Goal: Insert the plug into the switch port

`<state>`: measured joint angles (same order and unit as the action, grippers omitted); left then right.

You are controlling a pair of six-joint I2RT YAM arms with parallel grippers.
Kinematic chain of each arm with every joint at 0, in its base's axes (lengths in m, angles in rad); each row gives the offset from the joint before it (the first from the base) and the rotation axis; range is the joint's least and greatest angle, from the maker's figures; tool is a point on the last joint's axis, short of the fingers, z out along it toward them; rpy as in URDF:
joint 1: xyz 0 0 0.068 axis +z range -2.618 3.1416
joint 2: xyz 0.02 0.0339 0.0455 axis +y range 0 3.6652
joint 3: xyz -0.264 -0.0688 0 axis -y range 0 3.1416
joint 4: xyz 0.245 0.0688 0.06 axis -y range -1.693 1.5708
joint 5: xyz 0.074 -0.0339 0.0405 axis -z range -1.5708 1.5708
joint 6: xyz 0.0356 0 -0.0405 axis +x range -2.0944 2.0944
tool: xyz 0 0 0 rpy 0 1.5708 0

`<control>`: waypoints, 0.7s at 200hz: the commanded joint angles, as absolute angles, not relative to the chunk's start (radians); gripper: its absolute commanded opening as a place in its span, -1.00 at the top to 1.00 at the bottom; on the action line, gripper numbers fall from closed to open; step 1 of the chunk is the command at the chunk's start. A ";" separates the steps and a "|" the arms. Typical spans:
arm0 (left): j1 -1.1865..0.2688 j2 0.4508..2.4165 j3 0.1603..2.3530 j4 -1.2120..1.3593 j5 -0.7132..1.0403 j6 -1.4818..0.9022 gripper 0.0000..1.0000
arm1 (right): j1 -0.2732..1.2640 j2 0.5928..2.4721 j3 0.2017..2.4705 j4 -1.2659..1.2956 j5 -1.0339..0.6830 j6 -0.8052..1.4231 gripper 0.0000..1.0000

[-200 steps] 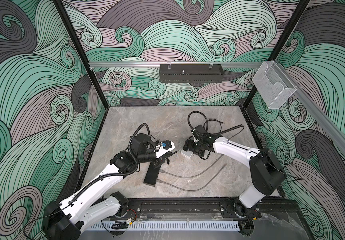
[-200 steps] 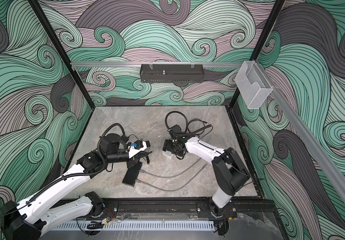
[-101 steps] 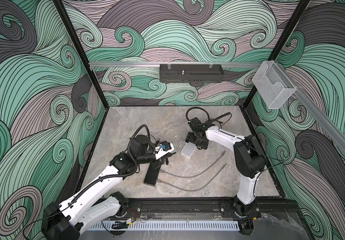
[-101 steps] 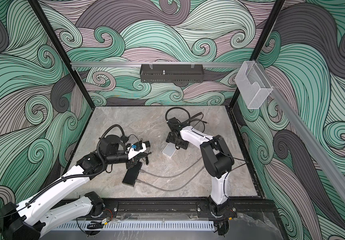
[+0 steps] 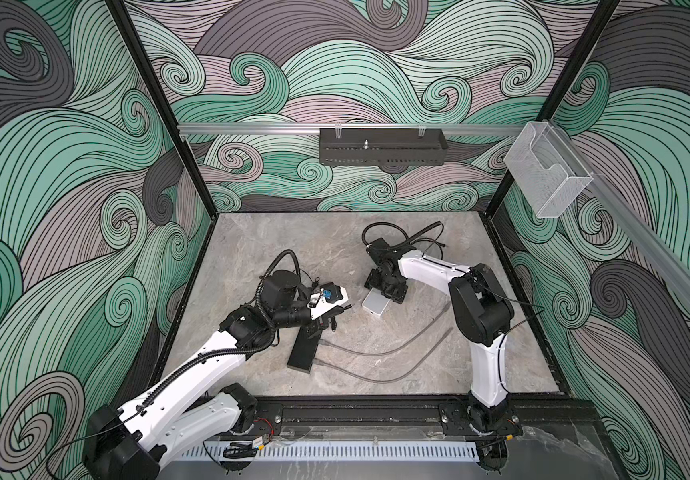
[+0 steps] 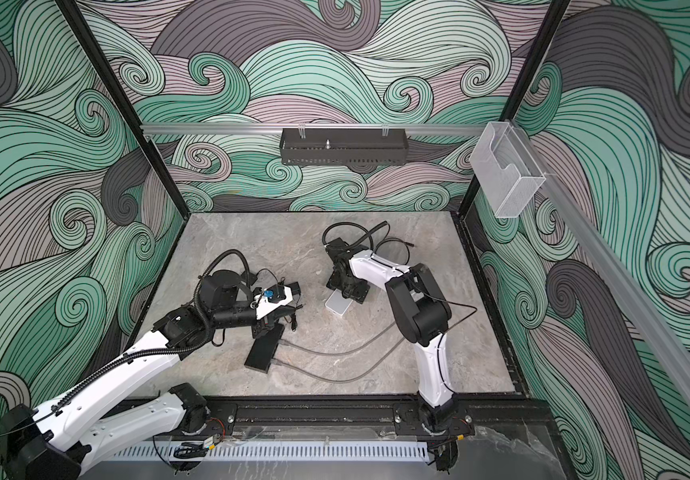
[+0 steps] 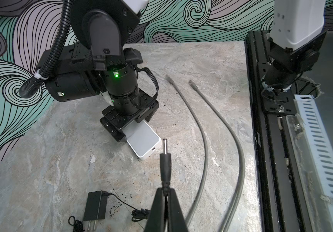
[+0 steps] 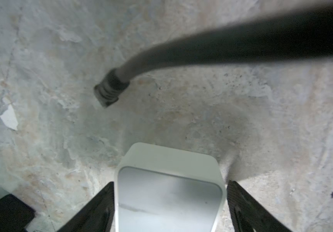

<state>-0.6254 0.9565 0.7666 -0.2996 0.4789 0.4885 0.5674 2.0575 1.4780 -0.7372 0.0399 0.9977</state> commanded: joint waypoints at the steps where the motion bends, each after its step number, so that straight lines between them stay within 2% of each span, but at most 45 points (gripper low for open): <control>1: -0.635 0.959 0.787 -0.313 0.480 0.500 1.00 | 0.561 2.051 1.455 -0.771 0.053 1.059 -0.59; 60: -0.636 0.971 0.786 -0.309 0.510 0.504 1.00 | 0.471 1.908 1.248 -0.752 0.046 1.224 -0.49; 66: -0.636 0.974 0.788 -0.309 0.513 0.505 1.00 | 0.462 1.882 1.212 -0.742 0.043 1.248 -0.38; 78: -0.635 0.979 0.791 -0.309 0.522 0.506 1.00 | 0.446 1.833 1.144 -0.719 0.033 1.293 -0.34; 140: -0.637 0.994 0.803 -0.322 0.538 0.505 1.00 | 0.364 1.716 0.891 -0.558 -0.080 1.473 -0.42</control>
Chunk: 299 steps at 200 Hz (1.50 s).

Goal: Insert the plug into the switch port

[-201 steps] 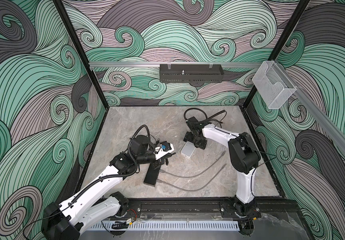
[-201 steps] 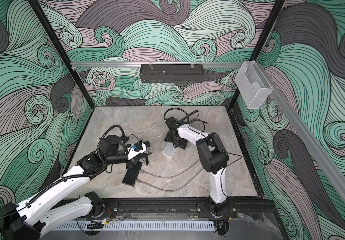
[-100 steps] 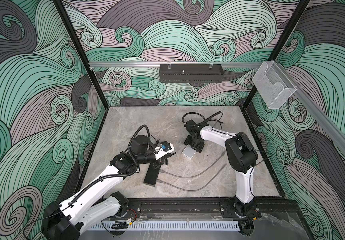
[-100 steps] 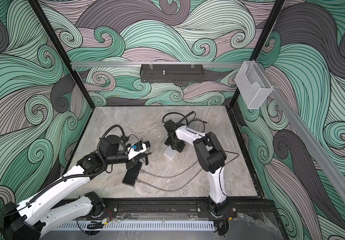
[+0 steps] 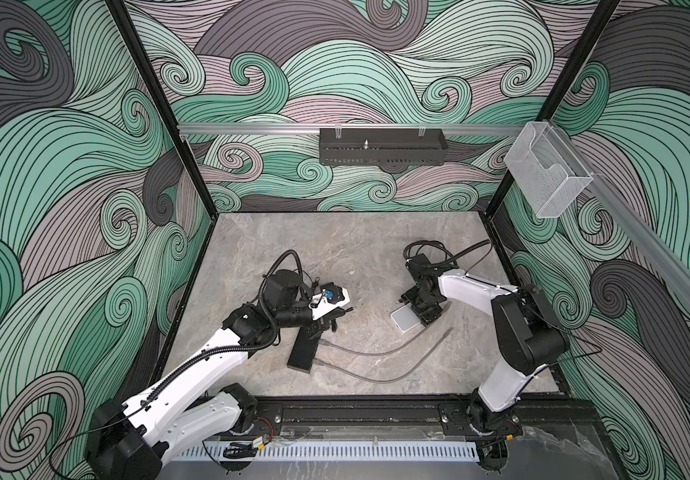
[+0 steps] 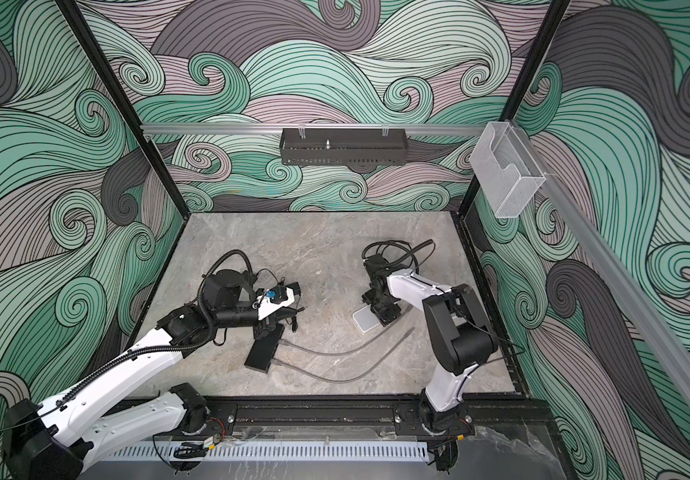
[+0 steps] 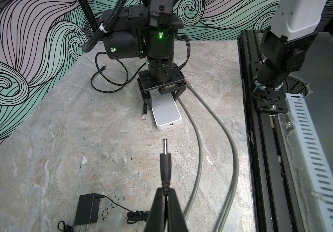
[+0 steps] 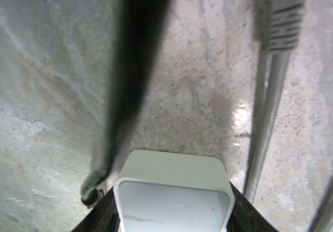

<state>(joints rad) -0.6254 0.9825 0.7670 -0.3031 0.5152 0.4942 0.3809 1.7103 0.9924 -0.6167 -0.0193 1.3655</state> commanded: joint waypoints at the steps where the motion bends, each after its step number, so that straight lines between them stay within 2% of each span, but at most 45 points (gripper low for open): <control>1: -0.637 0.995 0.804 -0.324 0.536 0.505 1.00 | 0.364 1.715 0.889 -0.553 -0.082 1.474 -0.42; 48: -0.635 1.055 0.856 -0.330 0.447 0.480 1.00 | 0.364 1.691 0.903 -0.526 -0.129 1.442 -0.66; 83: -0.635 1.152 0.979 -0.337 0.419 0.475 1.00 | 0.364 1.607 0.856 -0.515 -0.161 1.373 -0.81; 120: -0.636 1.291 1.153 -0.377 0.346 0.554 1.00 | 0.365 1.388 0.727 -0.514 -0.125 1.213 -0.81; 139: -0.637 1.346 1.204 -0.454 0.388 0.628 1.00 | 0.365 1.262 0.710 -0.553 -0.085 1.056 -0.80; 157: -0.649 1.375 1.179 -0.543 0.427 0.711 1.00 | 0.366 1.149 0.715 -0.578 0.012 0.889 -0.77; 188: -0.715 1.416 1.106 -0.570 0.332 0.687 1.00 | 0.364 1.049 0.717 -0.514 0.104 0.647 -0.67; 224: -0.776 1.638 1.261 -0.691 0.226 0.487 1.00 | 0.351 1.079 0.708 -0.402 0.036 0.560 -0.58; 246: -0.786 1.788 1.404 -0.803 0.296 0.382 1.00 | 0.320 1.161 0.713 -0.365 -0.035 0.570 -0.63; 272: -0.808 1.850 1.410 -0.755 0.382 0.335 1.00 | 0.288 1.238 0.713 -0.288 -0.078 0.567 -0.66; 299: -0.831 1.862 1.368 -0.706 0.368 0.313 1.00 | 0.258 1.293 0.713 -0.223 -0.116 0.556 -0.66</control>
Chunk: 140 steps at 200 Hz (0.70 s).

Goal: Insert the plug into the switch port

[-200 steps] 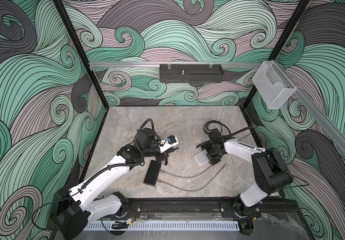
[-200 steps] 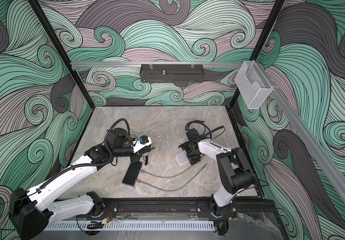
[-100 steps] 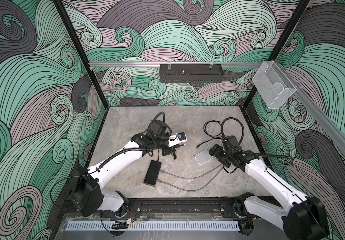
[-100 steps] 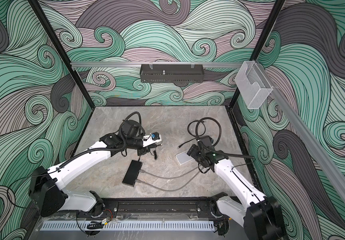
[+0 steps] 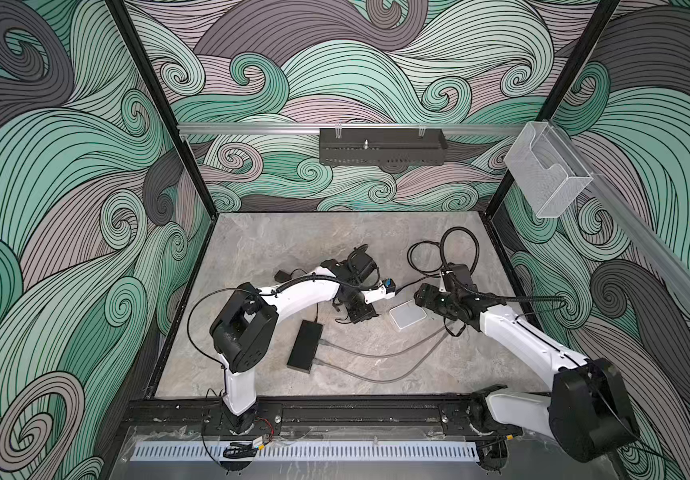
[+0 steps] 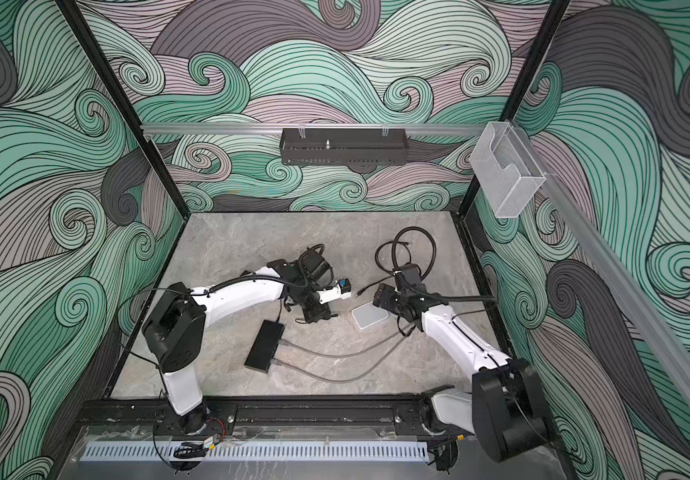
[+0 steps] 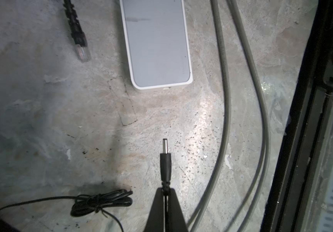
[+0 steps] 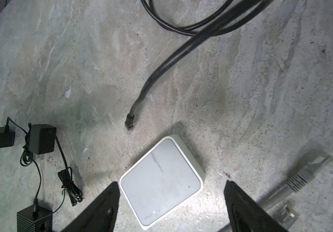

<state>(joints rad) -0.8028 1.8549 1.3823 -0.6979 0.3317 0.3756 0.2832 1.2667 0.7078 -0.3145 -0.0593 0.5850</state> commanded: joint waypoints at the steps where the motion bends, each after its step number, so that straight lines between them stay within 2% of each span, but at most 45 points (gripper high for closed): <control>1: -0.832 1.863 1.366 -0.703 0.368 0.312 1.00 | 0.256 1.295 0.711 -0.219 -0.120 0.554 -0.66; 67: -0.890 1.927 1.319 -0.527 0.339 0.209 1.00 | 0.159 1.414 0.694 -0.064 -0.370 0.496 -0.57; 116: -0.887 1.931 1.251 -0.317 0.304 0.114 1.00 | 0.152 1.474 0.691 0.006 -0.435 0.499 -0.57; 140: -0.880 1.965 1.267 -0.325 0.305 0.121 1.00 | 0.153 1.508 0.701 0.022 -0.442 0.501 -0.58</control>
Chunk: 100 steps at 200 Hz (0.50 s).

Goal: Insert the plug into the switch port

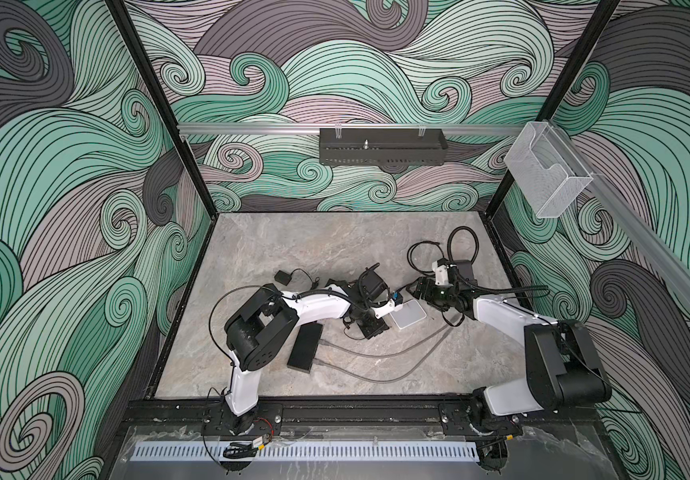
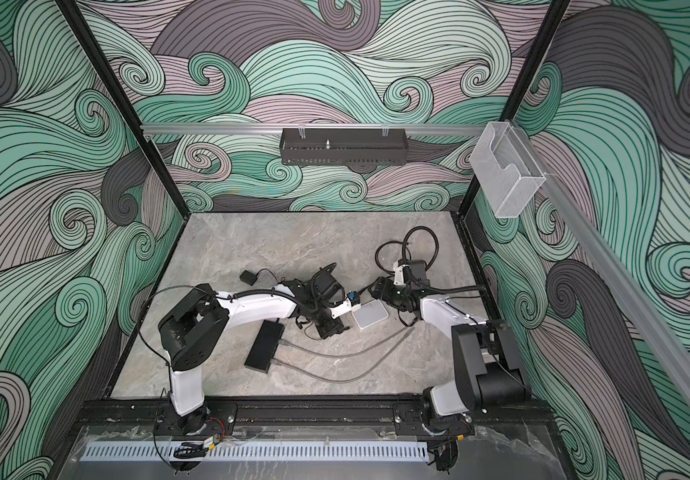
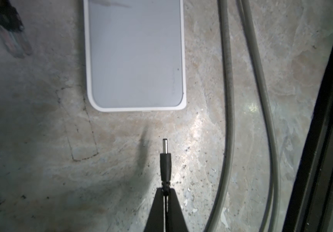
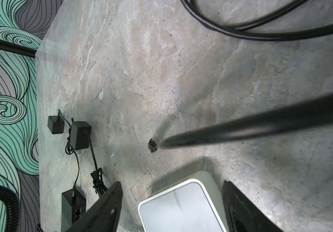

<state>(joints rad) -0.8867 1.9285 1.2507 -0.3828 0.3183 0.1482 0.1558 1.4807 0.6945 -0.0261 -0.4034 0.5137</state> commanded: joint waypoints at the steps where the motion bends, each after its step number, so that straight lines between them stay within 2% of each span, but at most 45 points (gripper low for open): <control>1: -0.879 1.966 1.268 -0.325 0.304 0.122 1.00 | 0.155 1.509 0.701 0.022 -0.443 0.501 -0.58; 100: -0.860 1.994 1.275 -0.337 0.281 0.135 1.00 | 0.154 1.524 0.677 0.055 -0.458 0.526 -0.58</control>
